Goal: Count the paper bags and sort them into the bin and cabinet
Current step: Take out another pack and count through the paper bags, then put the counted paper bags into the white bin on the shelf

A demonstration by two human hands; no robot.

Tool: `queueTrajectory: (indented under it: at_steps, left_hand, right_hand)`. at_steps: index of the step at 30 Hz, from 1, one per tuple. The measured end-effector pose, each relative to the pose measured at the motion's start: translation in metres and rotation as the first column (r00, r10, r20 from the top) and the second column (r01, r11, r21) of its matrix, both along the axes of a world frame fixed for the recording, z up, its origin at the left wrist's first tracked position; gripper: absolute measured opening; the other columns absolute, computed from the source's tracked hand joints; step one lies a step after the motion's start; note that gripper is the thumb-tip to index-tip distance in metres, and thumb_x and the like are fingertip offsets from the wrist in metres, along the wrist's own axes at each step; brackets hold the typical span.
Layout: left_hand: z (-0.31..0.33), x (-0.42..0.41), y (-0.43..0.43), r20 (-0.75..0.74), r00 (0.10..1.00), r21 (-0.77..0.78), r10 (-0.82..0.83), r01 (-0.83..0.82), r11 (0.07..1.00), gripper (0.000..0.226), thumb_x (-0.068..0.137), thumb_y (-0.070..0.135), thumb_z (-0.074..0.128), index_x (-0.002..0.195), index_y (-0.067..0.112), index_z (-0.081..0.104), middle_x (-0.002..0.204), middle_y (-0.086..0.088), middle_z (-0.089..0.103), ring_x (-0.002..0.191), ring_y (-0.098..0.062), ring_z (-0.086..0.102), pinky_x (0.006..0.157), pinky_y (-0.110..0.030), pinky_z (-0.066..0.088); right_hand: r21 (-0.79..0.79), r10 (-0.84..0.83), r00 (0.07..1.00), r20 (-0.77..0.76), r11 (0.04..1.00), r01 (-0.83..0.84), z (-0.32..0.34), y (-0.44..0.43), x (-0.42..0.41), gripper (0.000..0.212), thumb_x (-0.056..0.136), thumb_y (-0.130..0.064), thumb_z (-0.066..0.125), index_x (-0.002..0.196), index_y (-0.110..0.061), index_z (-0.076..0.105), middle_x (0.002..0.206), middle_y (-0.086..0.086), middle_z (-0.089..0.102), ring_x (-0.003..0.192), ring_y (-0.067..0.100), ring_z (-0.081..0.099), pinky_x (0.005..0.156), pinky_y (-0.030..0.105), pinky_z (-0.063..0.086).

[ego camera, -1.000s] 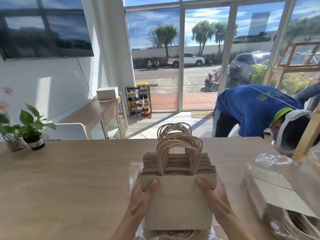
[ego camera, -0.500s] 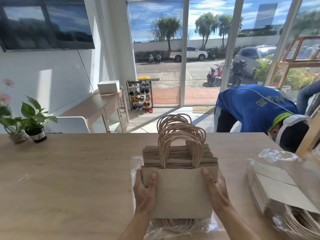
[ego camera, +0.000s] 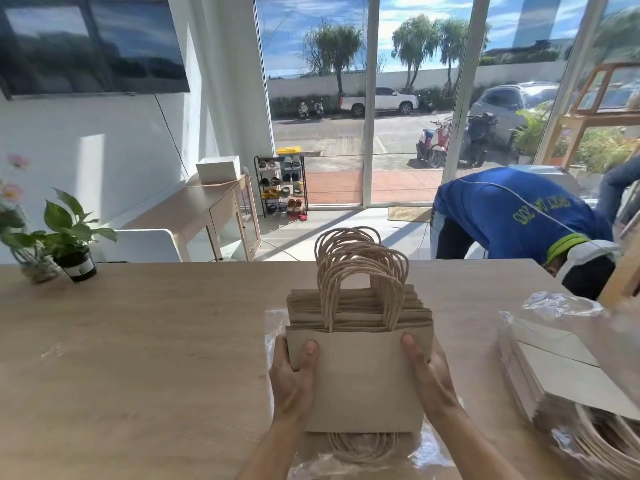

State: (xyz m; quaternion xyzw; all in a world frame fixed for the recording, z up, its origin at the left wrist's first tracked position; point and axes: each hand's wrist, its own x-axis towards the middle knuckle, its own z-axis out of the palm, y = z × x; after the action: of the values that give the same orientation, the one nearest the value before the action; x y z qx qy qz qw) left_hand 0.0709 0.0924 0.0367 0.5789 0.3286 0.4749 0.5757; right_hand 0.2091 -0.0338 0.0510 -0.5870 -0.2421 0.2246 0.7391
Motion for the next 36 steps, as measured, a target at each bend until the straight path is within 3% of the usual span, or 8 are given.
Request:
queueTrajectory:
  at_steps: [6, 11, 16, 22, 24, 29, 32, 36]
  left_hand:
    - [0.009, 0.004, 0.003, -0.023, 1.0, 0.002, 0.001, -0.001, 1.0, 0.065, 0.057, 0.076, 0.062, 0.091, 0.022, 0.059, 0.093, -0.007, 0.069, 0.088, -0.027, 0.067, 0.078, -0.045, 0.056]
    - [0.037, 0.013, 0.0, -0.065, 0.997, 0.007, -0.053, 0.053, 0.999, 0.067, 0.056, 0.074, 0.06, 0.093, 0.018, 0.058, 0.088, 0.0, 0.068, 0.08, -0.015, 0.066, 0.067, -0.03, 0.055]
    - [0.06, 0.029, -0.012, -0.085, 0.986, -0.009, -0.142, 0.142, 0.99, 0.07, 0.056, 0.081, 0.056, 0.097, 0.025, 0.057, 0.097, 0.0, 0.068, 0.09, -0.02, 0.067, 0.079, -0.043, 0.057]
    - [0.087, 0.058, -0.066, -0.062, 0.951, -0.04, -0.303, 0.301, 0.953, 0.065, 0.069, 0.079, 0.058, 0.102, 0.023, 0.057, 0.099, 0.002, 0.066, 0.09, -0.016, 0.065, 0.07, -0.031, 0.052]
    - [0.092, 0.067, -0.084, -0.063, 0.939, -0.038, -0.339, 0.338, 0.941, 0.061, 0.071, 0.076, 0.058, 0.1, 0.023, 0.057, 0.099, 0.001, 0.066, 0.09, -0.017, 0.065, 0.073, -0.034, 0.054]
    - [0.109, 0.088, -0.137, -0.035, 0.885, -0.011, -0.464, 0.464, 0.886, 0.042, 0.071, 0.07, 0.058, 0.093, 0.034, 0.057, 0.097, 0.006, 0.068, 0.086, -0.012, 0.067, 0.071, -0.029, 0.053]
    - [0.115, 0.1, -0.18, -0.012, 0.84, 0.002, -0.543, 0.543, 0.84, 0.025, 0.08, 0.054, 0.065, 0.094, 0.035, 0.056, 0.096, 0.01, 0.068, 0.079, -0.003, 0.068, 0.065, -0.023, 0.053]
    - [0.113, 0.114, -0.238, -0.017, 0.747, 0.023, -0.664, 0.665, 0.747, 0.045, 0.064, 0.053, 0.077, 0.1, 0.035, 0.056, 0.102, 0.005, 0.071, 0.085, -0.008, 0.07, 0.07, -0.028, 0.056]
  right_hand:
    - [0.008, 0.002, 1.0, -0.004, 1.0, -0.002, 0.003, 0.0, 0.004, 0.088, 0.046, -0.077, 0.073, 0.117, -0.027, 0.06, 0.104, 0.0, 0.074, 0.096, 0.021, 0.07, 0.078, 0.039, 0.056]
    - [0.024, -0.021, 0.999, 0.026, 1.0, 0.021, 0.021, -0.011, 0.007, 0.09, 0.055, -0.076, 0.068, 0.125, -0.021, 0.057, 0.111, 0.003, 0.071, 0.098, 0.021, 0.07, 0.08, 0.041, 0.058]
    - [0.02, -0.09, 0.995, 0.037, 0.996, 0.089, 0.046, -0.037, 0.014, 0.048, 0.083, -0.052, 0.064, 0.119, -0.021, 0.058, 0.1, -0.004, 0.07, 0.079, 0.001, 0.07, 0.061, 0.016, 0.053]
    - [-0.003, -0.272, 0.961, 0.04, 0.962, 0.273, 0.07, -0.1, 0.025, 0.065, 0.066, -0.06, 0.062, 0.118, -0.022, 0.061, 0.105, 0.001, 0.073, 0.094, 0.017, 0.07, 0.075, 0.033, 0.056]
    - [-0.009, -0.319, 0.947, 0.036, 0.947, 0.32, 0.078, -0.123, 0.026, 0.056, 0.071, -0.057, 0.062, 0.116, -0.023, 0.063, 0.104, 0.002, 0.073, 0.094, 0.02, 0.071, 0.079, 0.038, 0.058]
    - [-0.024, -0.446, 0.893, 0.051, 0.894, 0.448, 0.093, -0.185, 0.026, 0.04, 0.084, -0.053, 0.061, 0.113, -0.024, 0.064, 0.102, -0.001, 0.074, 0.09, 0.013, 0.071, 0.071, 0.028, 0.055]
    - [-0.012, -0.518, 0.852, 0.076, 0.854, 0.52, 0.101, -0.231, 0.026, 0.048, 0.076, -0.06, 0.062, 0.108, -0.023, 0.065, 0.102, -0.001, 0.074, 0.094, 0.017, 0.071, 0.082, 0.038, 0.057]
    - [-0.022, -0.607, 0.79, 0.087, 0.791, 0.611, 0.104, -0.299, 0.025, 0.061, 0.068, -0.07, 0.067, 0.107, -0.024, 0.064, 0.104, -0.002, 0.074, 0.096, 0.017, 0.071, 0.089, 0.047, 0.055]
